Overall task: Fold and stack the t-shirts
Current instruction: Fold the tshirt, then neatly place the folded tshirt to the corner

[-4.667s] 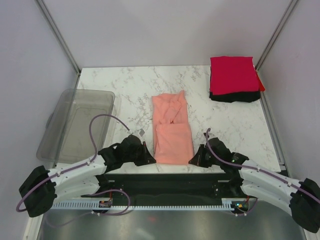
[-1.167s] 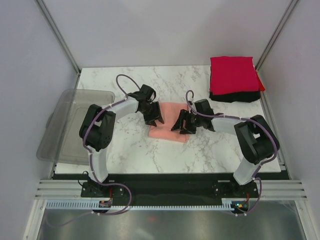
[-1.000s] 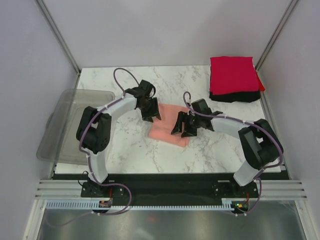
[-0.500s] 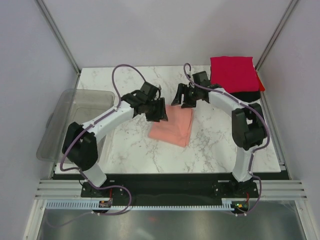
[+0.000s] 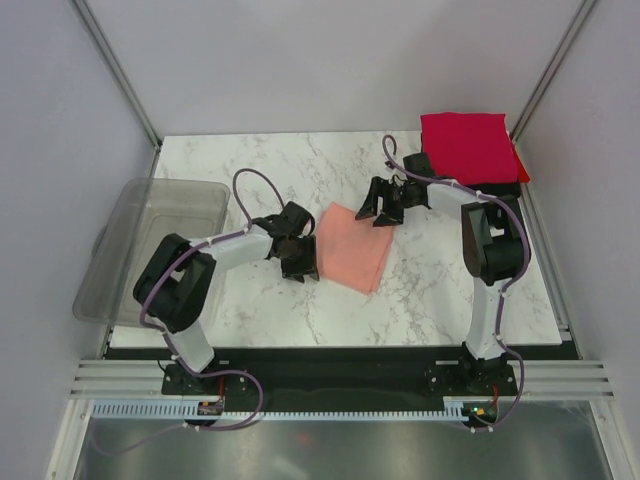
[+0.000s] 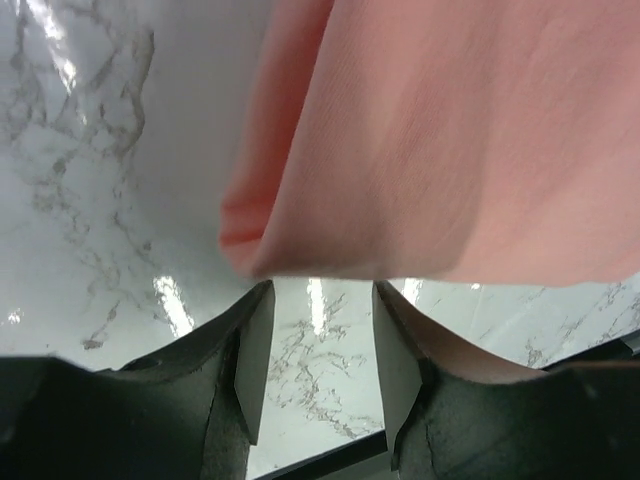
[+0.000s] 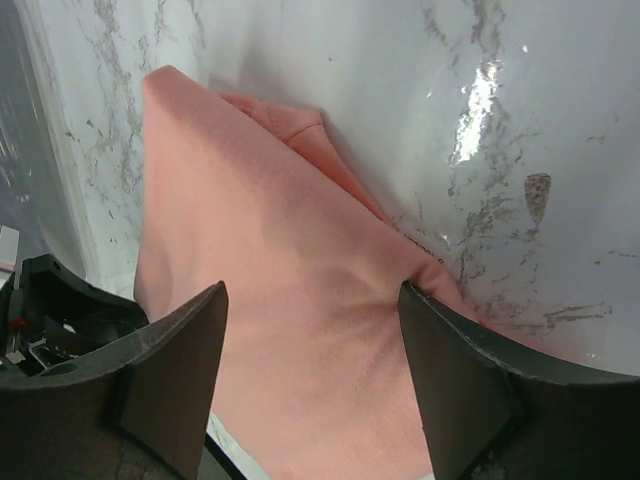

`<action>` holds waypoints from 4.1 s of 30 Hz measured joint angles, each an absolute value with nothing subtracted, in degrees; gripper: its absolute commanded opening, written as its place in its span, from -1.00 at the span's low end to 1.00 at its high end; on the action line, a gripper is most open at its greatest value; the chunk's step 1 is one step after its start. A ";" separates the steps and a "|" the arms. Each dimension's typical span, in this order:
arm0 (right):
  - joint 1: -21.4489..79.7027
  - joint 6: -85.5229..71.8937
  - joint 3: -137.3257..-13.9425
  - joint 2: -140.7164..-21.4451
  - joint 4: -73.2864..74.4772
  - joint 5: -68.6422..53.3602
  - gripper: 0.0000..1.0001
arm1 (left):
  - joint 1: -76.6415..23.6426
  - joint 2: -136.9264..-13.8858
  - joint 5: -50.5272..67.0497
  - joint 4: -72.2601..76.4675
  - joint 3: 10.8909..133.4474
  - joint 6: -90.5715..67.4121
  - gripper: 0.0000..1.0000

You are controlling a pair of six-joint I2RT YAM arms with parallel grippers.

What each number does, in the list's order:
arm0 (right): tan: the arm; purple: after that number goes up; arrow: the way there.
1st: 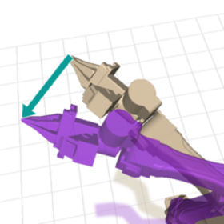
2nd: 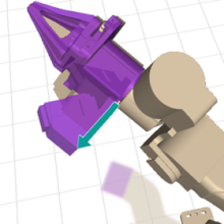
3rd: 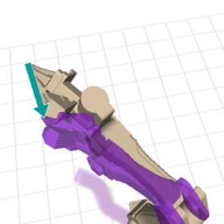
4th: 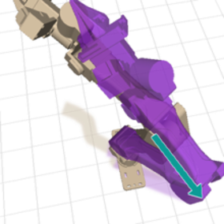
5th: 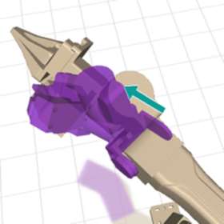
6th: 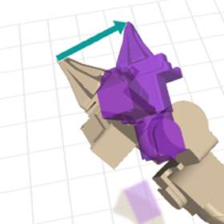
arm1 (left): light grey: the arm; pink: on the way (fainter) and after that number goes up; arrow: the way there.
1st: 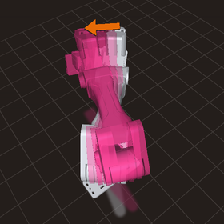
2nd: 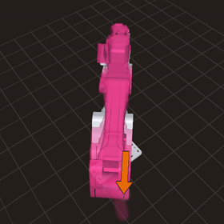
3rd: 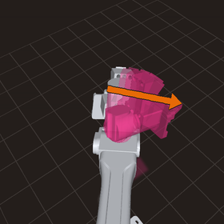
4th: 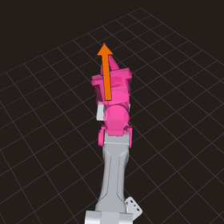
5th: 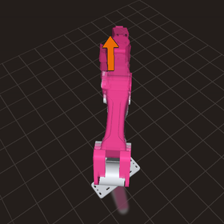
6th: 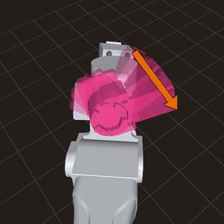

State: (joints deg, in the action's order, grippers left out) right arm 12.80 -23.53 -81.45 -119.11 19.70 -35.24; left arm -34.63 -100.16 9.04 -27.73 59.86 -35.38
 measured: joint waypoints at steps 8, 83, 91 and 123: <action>15.88 -20.71 -83.92 -113.38 25.69 -26.83 0.96 | -36.23 -80.18 8.43 -32.05 53.89 -36.60 0.04; 12.12 -9.08 -89.01 -103.46 28.25 -0.89 -1.00 | -36.45 -29.41 -15.00 -47.53 47.20 -31.64 -0.10; 11.92 -1.52 -98.10 -103.68 31.40 7.33 -1.00 | -36.42 -29.58 -15.46 -47.53 47.20 -31.64 -0.13; -7.40 7.95 -129.93 -126.04 31.88 3.14 -1.00 | -35.31 -35.86 -16.45 -47.55 47.18 -31.64 -0.18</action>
State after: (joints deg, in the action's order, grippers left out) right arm -7.40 7.94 -129.93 -126.04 31.88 3.14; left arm -35.31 -35.86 -16.45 -47.55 47.18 -31.64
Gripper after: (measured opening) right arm 0.027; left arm 0.414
